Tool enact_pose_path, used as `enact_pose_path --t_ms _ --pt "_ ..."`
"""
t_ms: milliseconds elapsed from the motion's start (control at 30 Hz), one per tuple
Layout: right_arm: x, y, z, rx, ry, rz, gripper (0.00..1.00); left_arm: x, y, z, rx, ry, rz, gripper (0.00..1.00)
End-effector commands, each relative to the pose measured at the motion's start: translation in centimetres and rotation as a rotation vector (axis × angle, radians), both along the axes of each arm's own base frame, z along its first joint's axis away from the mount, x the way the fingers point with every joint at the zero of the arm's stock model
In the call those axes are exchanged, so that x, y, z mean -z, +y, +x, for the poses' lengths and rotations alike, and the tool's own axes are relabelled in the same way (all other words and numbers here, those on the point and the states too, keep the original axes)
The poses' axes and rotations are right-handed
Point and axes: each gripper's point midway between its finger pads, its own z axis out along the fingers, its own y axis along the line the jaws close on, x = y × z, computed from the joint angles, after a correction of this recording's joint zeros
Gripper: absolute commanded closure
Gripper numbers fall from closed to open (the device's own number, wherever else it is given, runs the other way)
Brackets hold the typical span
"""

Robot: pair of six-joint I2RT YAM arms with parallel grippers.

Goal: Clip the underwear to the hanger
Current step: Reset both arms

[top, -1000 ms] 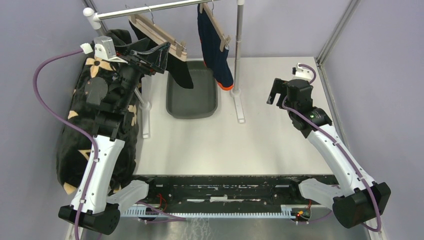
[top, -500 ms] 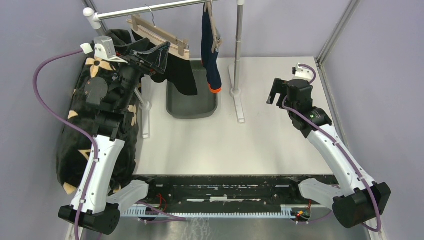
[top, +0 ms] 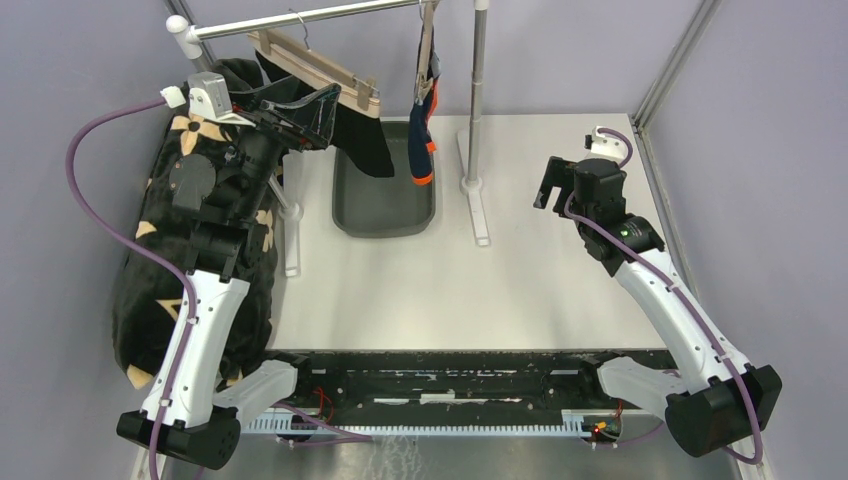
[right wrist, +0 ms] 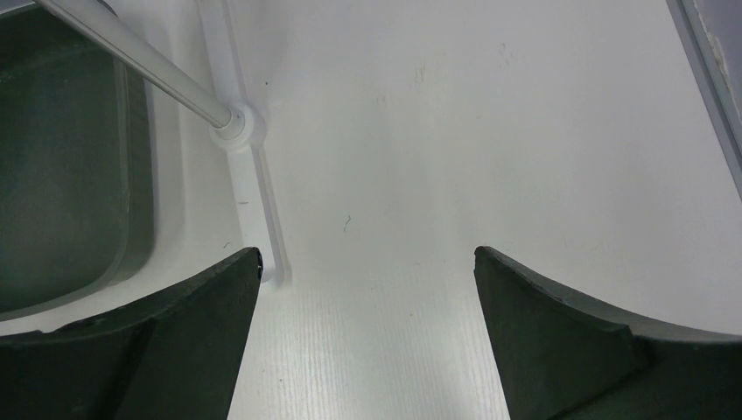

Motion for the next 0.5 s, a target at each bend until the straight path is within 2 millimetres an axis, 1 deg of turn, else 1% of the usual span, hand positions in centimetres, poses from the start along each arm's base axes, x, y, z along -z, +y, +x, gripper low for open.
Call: enact_pose_path --t_ms 0,467 --pt "-2.72 -0.11 0.24 0.003 -0.074 0.019 0.0 -2.01 0.03 -1.66 0.028 -0.057 -0.039 0.01" --pt "-2.77 -0.18 0.04 0.004 -0.073 0.022 0.0 -1.99 0.06 -1.74 0.027 -0.056 -0.038 0.01"
